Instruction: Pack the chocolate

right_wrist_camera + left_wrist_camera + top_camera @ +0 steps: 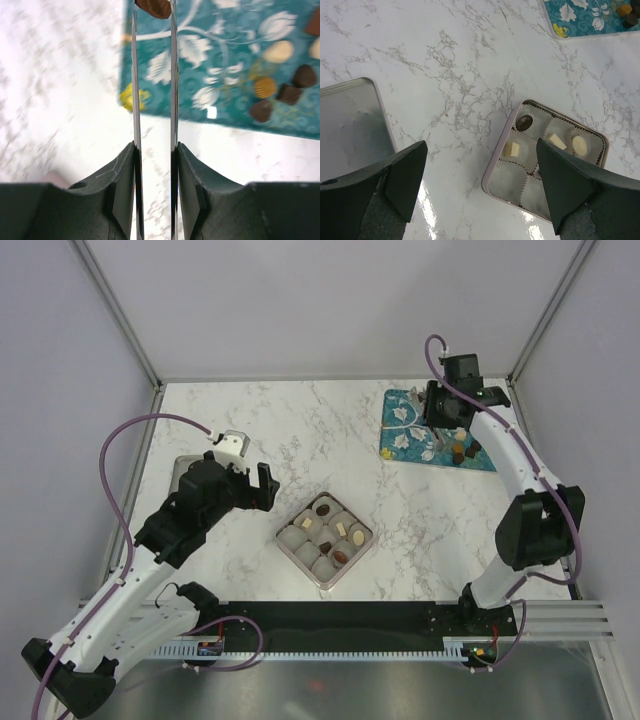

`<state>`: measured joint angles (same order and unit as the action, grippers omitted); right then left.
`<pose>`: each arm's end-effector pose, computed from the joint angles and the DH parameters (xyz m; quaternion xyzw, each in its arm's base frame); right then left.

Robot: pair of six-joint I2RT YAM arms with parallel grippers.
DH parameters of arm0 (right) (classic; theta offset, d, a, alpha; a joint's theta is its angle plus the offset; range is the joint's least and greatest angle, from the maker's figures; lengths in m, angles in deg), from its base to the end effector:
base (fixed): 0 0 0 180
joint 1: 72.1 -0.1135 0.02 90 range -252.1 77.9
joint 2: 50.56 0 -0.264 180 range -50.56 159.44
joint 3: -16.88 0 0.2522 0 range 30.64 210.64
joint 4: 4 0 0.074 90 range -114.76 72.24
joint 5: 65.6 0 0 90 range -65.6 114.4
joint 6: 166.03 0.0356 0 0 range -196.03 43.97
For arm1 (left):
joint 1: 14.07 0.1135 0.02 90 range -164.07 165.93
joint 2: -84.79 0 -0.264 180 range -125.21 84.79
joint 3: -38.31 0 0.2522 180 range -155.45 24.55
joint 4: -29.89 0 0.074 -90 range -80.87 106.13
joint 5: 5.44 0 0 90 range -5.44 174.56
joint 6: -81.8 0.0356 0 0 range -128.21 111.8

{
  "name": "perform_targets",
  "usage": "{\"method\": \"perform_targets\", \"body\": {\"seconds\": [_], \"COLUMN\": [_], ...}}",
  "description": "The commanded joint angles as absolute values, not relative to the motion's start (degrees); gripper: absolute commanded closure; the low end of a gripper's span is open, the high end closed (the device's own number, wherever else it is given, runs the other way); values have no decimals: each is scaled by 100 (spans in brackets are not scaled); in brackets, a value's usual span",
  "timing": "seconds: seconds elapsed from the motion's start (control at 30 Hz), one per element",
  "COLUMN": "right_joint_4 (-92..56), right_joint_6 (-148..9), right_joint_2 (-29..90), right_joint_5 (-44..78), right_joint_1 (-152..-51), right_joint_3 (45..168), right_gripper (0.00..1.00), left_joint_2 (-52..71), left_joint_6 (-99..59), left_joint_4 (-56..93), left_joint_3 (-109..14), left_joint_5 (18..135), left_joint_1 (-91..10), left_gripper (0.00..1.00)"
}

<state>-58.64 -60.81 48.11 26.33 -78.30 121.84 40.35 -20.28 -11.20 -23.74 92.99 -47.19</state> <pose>0.3812 0.0402 0.3202 0.0795 0.9312 0.0506 0.3522 0.1470 -0.0896 0.3311 0.1126 0.8273 -0.1535 0.5286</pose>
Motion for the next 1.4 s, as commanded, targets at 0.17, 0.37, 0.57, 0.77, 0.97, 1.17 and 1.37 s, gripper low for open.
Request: {"method": "perform_targets", "body": {"seconds": [0.17,0.37,0.57,0.77,0.97,1.17,1.37], "right_joint_4": [-6223,-5995,-5731,-5599,-5520,-5388,-5388], "right_joint_6": [-6110,-5154,-4581,-4378,-4343,-4369,-4387], "right_joint_2": [2882,1721,1684,2238,2713,3020,3152], "right_joint_5": [2229,1956,2378,2799,3081,3099,3117], "right_joint_1": [-9546,-11014,-12455,-13441,-13863,-13890,-13907], "right_joint_3": [10633,9288,9190,9365,9550,9656,9752], "right_gripper": [67,67,66,66,64,63,55], "left_joint_2": [4129,4111,4138,4225,4243,4217,4217], "left_joint_6": [-2077,-2060,-2060,-2069,-2069,-2069,-2069], "left_joint_4": [-980,-988,-988,-1015,-1023,-1023,-1023], "left_joint_3": [-2484,-2493,-2484,-2449,-2458,-2458,-2467], "left_joint_5": [9335,9484,9704,9985,10065,9994,9941], "left_joint_1": [-4720,-4720,-4720,-4720,-4720,-4720,-4720], "left_gripper": [2,2,3,3,3,3,3]}}
